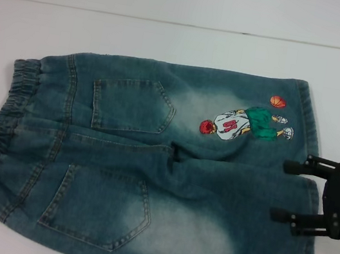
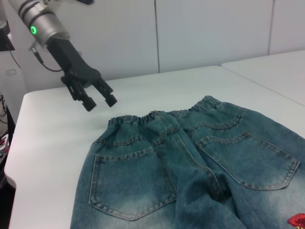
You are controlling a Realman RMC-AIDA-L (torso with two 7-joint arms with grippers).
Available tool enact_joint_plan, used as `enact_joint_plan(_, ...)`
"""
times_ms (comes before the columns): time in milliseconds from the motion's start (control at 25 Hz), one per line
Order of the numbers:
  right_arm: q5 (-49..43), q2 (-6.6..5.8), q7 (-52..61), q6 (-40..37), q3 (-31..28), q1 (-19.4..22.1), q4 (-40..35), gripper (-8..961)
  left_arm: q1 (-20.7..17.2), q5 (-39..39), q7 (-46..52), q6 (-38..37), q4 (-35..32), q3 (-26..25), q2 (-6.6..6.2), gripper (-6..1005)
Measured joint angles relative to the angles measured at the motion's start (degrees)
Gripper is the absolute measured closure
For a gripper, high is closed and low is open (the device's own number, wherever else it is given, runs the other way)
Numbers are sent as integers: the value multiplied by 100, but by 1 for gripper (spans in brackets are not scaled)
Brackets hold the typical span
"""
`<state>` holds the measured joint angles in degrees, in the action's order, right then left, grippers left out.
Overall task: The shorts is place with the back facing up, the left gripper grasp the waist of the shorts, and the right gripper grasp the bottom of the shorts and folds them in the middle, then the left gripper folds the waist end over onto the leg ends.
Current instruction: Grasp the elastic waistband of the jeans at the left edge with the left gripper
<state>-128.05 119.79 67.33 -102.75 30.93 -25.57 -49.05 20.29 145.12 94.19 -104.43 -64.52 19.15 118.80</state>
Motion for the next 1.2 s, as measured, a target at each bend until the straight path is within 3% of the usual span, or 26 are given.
enact_joint_plan(320, 7, 3, 15, 18, 0, -64, 36, 26, 106, 203, 372, 800, 50, 468, 49, 123)
enact_joint_plan(1200, 133, -14, 43, 47, 4, -85, 45, 25, 239, 631, 523, 1277, 376, 632, 22, 155)
